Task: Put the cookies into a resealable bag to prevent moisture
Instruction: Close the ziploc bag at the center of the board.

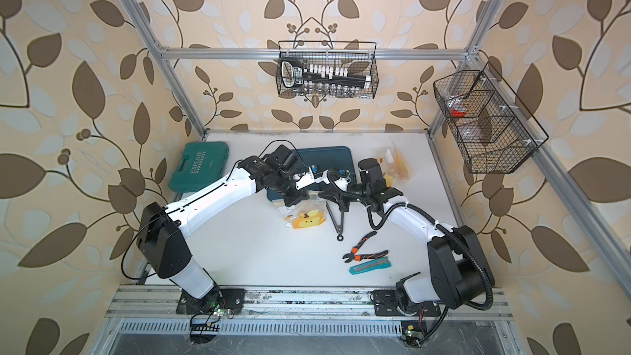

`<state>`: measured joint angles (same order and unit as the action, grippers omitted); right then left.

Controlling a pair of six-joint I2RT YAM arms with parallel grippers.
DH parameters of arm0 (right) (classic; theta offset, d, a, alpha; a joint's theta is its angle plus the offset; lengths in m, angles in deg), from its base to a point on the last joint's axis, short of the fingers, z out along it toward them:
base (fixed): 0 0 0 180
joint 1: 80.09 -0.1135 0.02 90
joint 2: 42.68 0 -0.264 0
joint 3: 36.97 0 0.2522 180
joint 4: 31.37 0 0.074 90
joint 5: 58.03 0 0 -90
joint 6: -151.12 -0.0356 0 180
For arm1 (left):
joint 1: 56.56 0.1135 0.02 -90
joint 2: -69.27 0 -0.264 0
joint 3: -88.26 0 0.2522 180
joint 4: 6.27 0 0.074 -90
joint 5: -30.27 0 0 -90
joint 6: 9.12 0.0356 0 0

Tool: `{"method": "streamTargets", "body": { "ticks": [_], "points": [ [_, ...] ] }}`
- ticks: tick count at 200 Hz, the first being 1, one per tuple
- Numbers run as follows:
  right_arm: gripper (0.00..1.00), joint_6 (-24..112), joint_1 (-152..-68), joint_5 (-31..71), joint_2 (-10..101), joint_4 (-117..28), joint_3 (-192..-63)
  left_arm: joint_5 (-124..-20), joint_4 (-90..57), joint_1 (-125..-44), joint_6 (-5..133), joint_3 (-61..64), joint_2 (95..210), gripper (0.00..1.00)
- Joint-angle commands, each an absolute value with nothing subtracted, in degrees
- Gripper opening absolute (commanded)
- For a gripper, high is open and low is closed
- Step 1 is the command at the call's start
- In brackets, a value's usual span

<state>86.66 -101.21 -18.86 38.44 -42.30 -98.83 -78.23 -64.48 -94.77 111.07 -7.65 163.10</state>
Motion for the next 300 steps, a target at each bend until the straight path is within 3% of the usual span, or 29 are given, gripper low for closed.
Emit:
{"method": "streamTargets", "body": {
  "ticks": [1, 7, 16, 37, 43, 47, 61, 69, 75, 82, 85, 90, 96, 115, 121, 128, 145, 154, 159, 181, 191, 198, 232, 247, 261, 279, 300],
  "points": [
    [0.0, 87.49, -101.99, -19.6, 37.83, -41.28, -98.41, -78.85, -63.13, -96.24, 113.49, -6.06, 159.21, 0.24],
    [0.0, 87.53, -101.98, -19.48, 37.83, -41.28, -98.28, -78.07, -63.52, -96.24, 113.72, -5.5, 158.62, 0.2],
    [0.0, 87.49, -101.93, -19.45, 37.81, -41.3, -98.35, -77.06, -64.33, -96.01, 114.24, -4.79, 158.01, 0.0],
    [0.0, 87.53, -101.72, -19.62, 37.74, -41.25, -98.27, -75.17, -66.51, -94.92, 114.55, -4.09, 157.03, 0.0],
    [0.0, 87.51, -101.71, -19.56, 37.69, -41.18, -98.19, -74.05, -66.7, -94.72, 114.45, -3.77, 156.5, 0.15],
    [0.0, 87.48, -101.7, -19.47, 37.7, -41.24, -98.2, -73.53, -66.58, -94.53, 114.45, -3.38, 156.09, 0.17],
    [0.0, 87.47, -101.61, -19.47, 37.72, -41.31, -98.24, -73.72, -66.41, -93.29, 114.69, -2.06, 153.98, 0.02],
    [0.0, 87.51, -101.54, -19.46, 37.74, -41.34, -98.21, -74.41, -66.4, -92.52, 114.63, -1.37, 152.76, 0.01],
    [0.0, 87.55, -101.53, -19.59, 37.74, -41.32, -98.29, -74.79, -66.35, -91.94, 114.67, -0.82, 152.31, 0.09],
    [0.0, 87.49, -101.53, -19.57, 37.83, -41.43, -98.39, -75.19, -66.56, -91.34, 114.77, -0.11, 151.38, 0.26],
    [0.0, 87.49, -101.51, -19.62, 37.83, -41.36, -98.45, -75.32, -66.65, -91.11, 114.92, 0.22, 150.33, 0.27],
    [0.0, 87.49, -101.53, -19.56, 37.83, -41.39, -98.36, -75.6, -66.77, -90.72, 115.08, 0.83, 149.75, 0.2],
    [0.0, 87.49, -101.53, -19.54, 37.82, -41.42, -98.45, -75.95, -67.1, -90.2, 115.29, 1.29, 149.32, 0.0],
    [0.0, 87.59, -101.44, -19.42, 37.89, -41.44, -98.3, -76.44, -67.46, -88.15, 114.88, 2.67, 147.79, 0.0],
    [0.0, 87.64, -101.32, -19.37, 37.89, -41.46, -98.33, -75.51, -66.76, -87.8, 114.52, 3.38, 147.09, 0.12],
    [0.0, 87.67, -101.27, -19.31, 37.87, -41.44, -98.32, -75.07, -66.12, -87.51, 114.45, 4.35, 146.14, 0.0],
    [0.0, 87.67, -101.14, -19.37, 37.98, -41.67, -98.41, -75.09, -65.94, -86.66, 114.06, 5.66, 144.43, 0.0],
    [0.0, 87.8, -101.05, -19.32, 38.0, -41.73, -98.46, -74.22, -65.62, -86.51, 113.6, 6.38, 143.76, 0.27],
    [0.0, 87.75, -101.08, -19.37, 38.05, -41.71, -98.46, -73.58, -65.25, -86.53, 113.33, 6.97, 143.28, 0.32],
    [0.0, 87.79, -101.09, -19.37, 38.01, -41.79, -98.46, -73.26, -64.65, -86.31, 113.09, 9.19, 141.59, 0.12],
    [0.0, 87.75, -101.05, -19.41, 38.08, -41.79, -98.46, -73.16, -64.38, -86.23, 113.05, 9.93, 141.2, 0.1],
    [0.0, 87.76, -101.09, -19.38, 38.09, -41.97, -98.53, -73.09, -64.33, -86.18, 113.06, 10.25, 141.08, 0.0],
    [0.0, 88.24, -101.17, -18.56, 38.44, -43.47, -99.27, -73.18, -64.42, -86.08, 113.07, 9.9, 141.56, 0.0],
    [0.44, 89.13, -101.5, -17.02, 38.75, -45.67, -100.39, -74.38, -64.35, -86.07, 113.05, 9.72, 141.52, 0.0],
    [0.62, 91.07, -102.46, -14.18, 39.59, -48.97, -102.09, -75.08, -64.16, -85.95, 113.01, 9.56, 141.76, 0.0],
    [0.64, 92.12, -103.45, -13.3, 40.71, -50.62, -103.46, -76.32, -64.57, -86.0, 113.09, 8.91, 142.43, 0.0],
    [0.58, 92.9, -104.21, -12.43, 41.19, -52.15, -105.06, -76.77, -64.6, -86.0, 113.05, 8.58, 142.7, 0.0]
  ]
}}
